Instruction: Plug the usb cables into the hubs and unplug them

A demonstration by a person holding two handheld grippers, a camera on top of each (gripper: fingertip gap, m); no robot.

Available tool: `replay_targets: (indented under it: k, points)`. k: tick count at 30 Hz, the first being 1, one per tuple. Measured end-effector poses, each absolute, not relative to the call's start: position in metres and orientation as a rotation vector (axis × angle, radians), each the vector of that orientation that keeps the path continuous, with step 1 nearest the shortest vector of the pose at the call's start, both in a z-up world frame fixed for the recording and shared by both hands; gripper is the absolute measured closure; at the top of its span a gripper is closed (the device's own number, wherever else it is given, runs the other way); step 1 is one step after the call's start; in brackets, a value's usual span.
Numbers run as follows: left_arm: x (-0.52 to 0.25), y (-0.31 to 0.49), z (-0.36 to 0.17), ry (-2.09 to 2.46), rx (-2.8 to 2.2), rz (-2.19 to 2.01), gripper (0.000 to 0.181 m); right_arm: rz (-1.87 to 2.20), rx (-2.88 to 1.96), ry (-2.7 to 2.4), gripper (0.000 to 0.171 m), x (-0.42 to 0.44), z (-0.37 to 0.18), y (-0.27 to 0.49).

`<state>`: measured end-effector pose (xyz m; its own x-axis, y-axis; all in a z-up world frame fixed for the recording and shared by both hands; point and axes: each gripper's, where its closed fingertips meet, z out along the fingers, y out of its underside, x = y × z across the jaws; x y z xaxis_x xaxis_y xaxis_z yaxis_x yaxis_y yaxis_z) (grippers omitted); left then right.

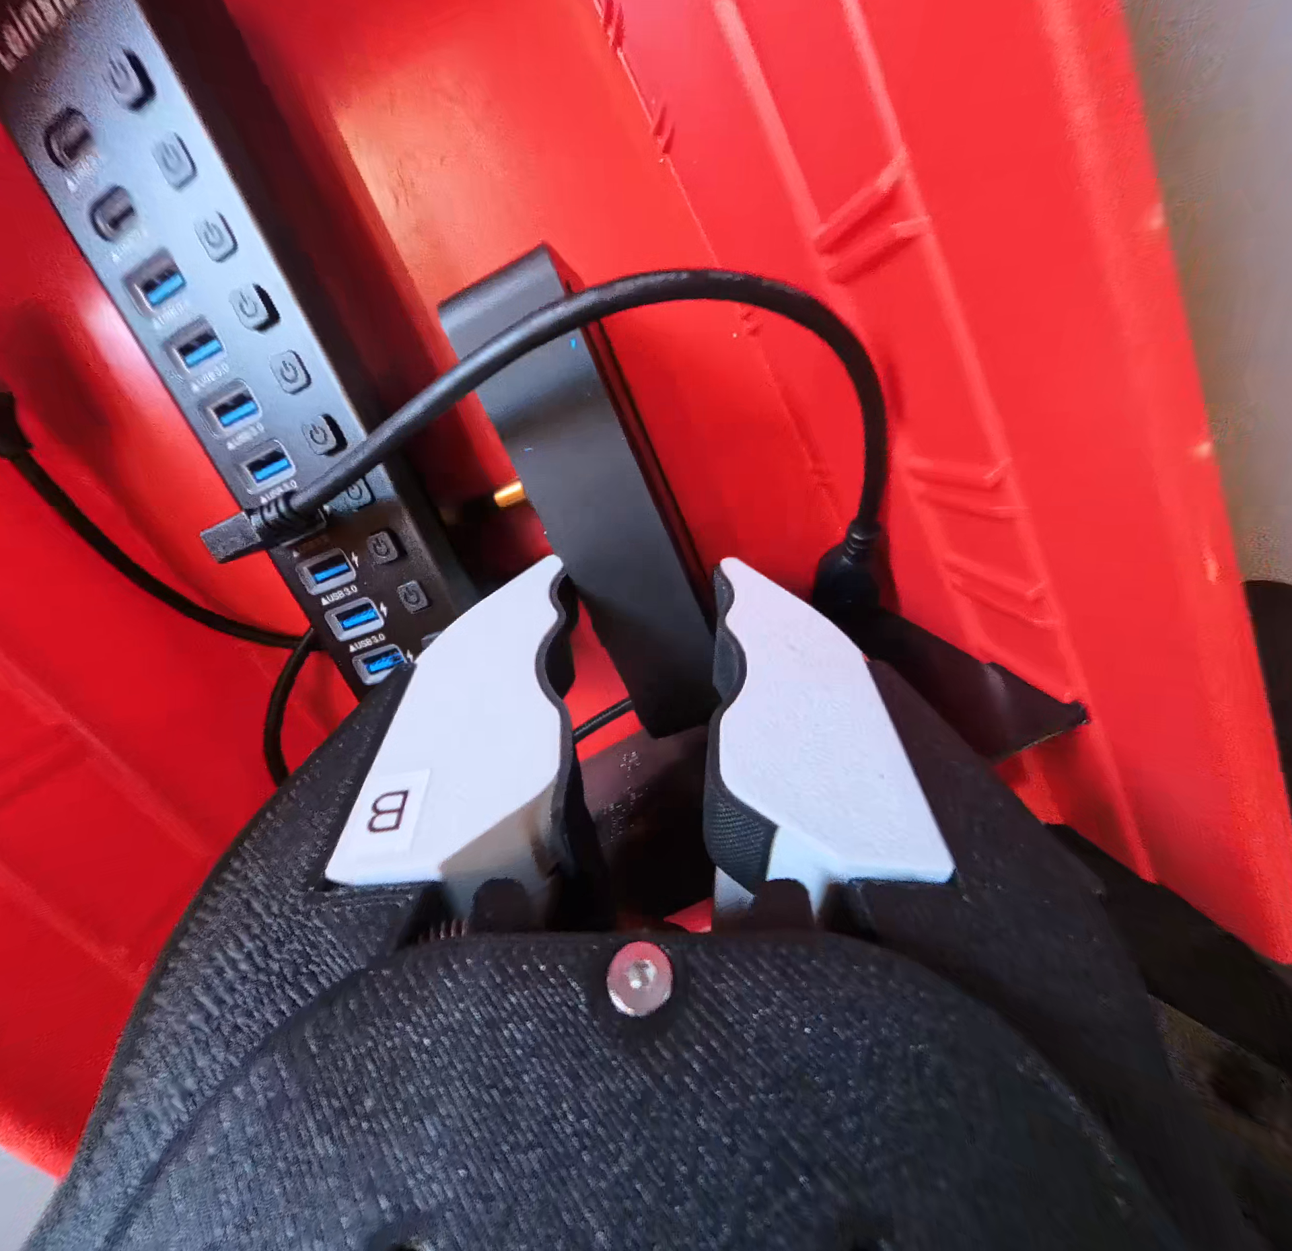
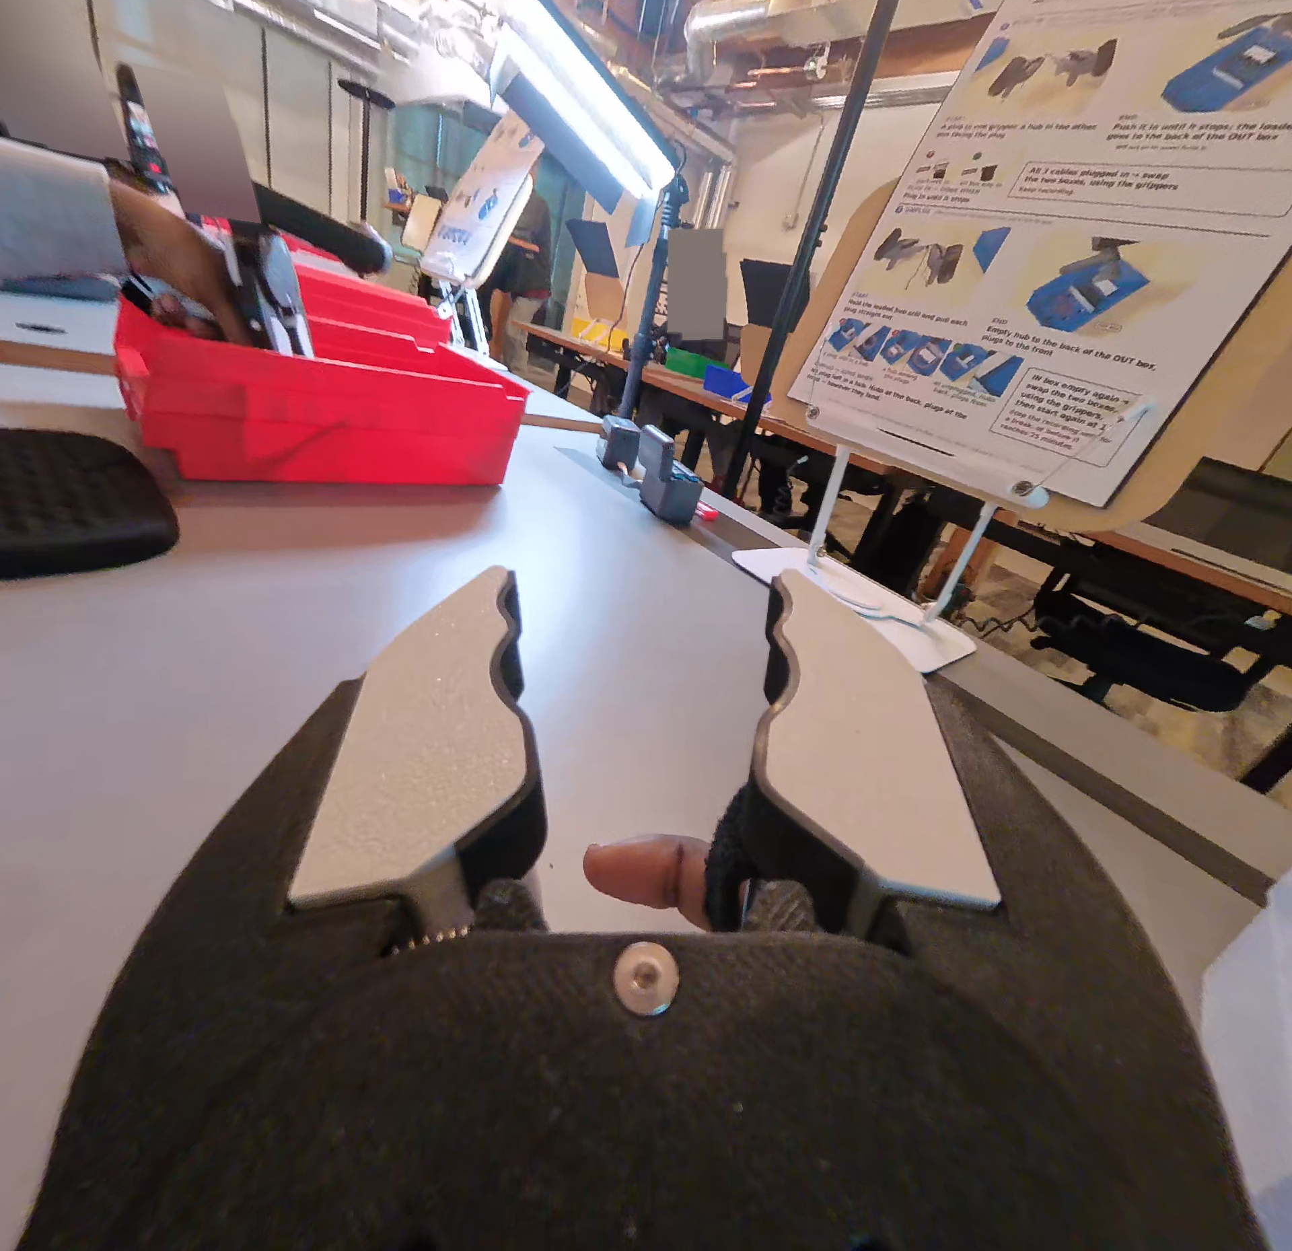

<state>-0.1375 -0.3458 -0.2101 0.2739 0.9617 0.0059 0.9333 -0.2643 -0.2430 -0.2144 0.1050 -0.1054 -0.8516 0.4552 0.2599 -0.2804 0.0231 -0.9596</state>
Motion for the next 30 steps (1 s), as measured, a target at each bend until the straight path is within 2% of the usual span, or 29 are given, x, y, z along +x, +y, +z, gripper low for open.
replay_targets:
  k: [1,6,11,20,27,30]
  points:
    - [-0.139,-0.346,-0.207,-1.758,-2.347,0.265,0.145,1.86,-0.169,-1.8,0.103,-0.215,-0.107,0.105]
    - [-0.138,-0.339,-0.176,-1.685,-2.315,0.426,0.147,1.848,-0.177,-1.803,0.105,-0.216,-0.109,0.105]
    - [-0.128,-0.335,-0.132,-1.573,-2.152,0.31,0.149,1.872,-0.208,-1.764,0.107,-0.219,-0.104,0.108]
    - [-0.105,-0.376,-0.09,-1.617,-2.424,0.446,0.15,1.883,-0.241,-1.724,0.11,-0.222,-0.1,0.113]
    - [-0.093,-0.396,-0.058,-1.521,-2.814,0.896,0.151,1.818,-0.218,-1.748,0.111,-0.223,-0.106,0.111]
    - [-0.096,-0.4,-0.036,-1.465,-2.808,1.193,0.151,1.784,-0.193,-1.765,0.111,-0.222,-0.11,0.109]
